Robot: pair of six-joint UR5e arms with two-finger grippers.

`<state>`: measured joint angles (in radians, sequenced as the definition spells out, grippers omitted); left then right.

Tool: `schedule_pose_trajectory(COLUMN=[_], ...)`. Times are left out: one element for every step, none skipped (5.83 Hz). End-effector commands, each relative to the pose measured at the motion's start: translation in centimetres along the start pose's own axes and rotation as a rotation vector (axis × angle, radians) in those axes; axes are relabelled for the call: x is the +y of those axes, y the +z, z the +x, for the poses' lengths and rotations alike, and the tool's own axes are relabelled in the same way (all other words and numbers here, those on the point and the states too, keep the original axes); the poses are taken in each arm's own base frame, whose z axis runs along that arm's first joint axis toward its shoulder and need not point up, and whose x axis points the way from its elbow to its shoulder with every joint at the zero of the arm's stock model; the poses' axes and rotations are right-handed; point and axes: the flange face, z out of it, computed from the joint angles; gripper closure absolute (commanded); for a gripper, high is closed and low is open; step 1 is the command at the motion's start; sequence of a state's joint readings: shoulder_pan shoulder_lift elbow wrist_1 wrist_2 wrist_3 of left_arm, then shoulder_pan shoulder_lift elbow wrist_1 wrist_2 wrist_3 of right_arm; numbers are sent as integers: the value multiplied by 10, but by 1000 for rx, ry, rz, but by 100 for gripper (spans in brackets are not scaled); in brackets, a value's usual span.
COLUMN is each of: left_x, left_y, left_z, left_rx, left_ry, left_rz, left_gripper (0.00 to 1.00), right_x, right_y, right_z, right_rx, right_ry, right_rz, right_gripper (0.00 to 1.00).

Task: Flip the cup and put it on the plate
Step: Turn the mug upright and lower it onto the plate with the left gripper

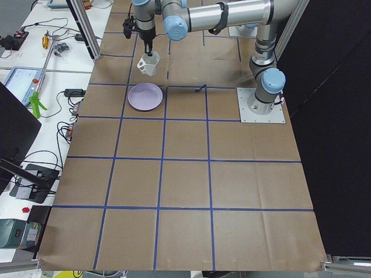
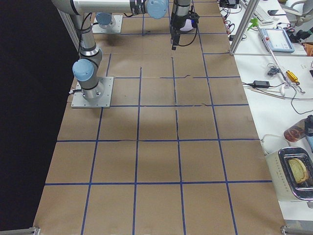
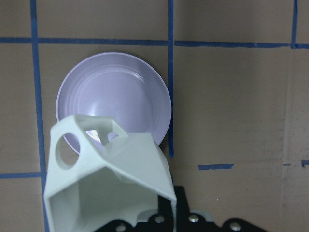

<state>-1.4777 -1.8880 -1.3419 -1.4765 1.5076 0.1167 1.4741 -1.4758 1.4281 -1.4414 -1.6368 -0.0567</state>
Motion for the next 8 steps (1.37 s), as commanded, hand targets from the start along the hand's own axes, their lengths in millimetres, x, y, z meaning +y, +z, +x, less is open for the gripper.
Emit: schedule_pose_trajectory(left_x=[-37, -46, -48, -46, -41, -40, -41, -43], left_y=[91, 133, 159, 173, 183, 182, 177, 171], left_z=[39, 39, 36, 27, 27, 20, 9, -1], left_rx=[-117, -115, -124, -164, -153, -152, -152, -149], left_ry=[88, 93, 97, 109, 109, 99, 86, 97], left_rz=[-134, -193, -234, -270, -288, -287, -280, -269], left_gripper=[100, 100, 100, 100, 100, 100, 100, 100], right_x=[0, 0, 0, 0, 0, 0, 0, 0], right_y=[1, 1, 0, 0, 0, 0, 0, 0], right_z=[0, 0, 0, 0, 0, 0, 0, 0], right_rx=[0, 0, 0, 0, 0, 0, 0, 0], right_ry=[0, 0, 0, 0, 0, 0, 0, 0], right_rz=[-1, -1, -1, 0, 0, 0, 0, 0], right_gripper=[0, 0, 0, 0, 0, 0, 0, 0])
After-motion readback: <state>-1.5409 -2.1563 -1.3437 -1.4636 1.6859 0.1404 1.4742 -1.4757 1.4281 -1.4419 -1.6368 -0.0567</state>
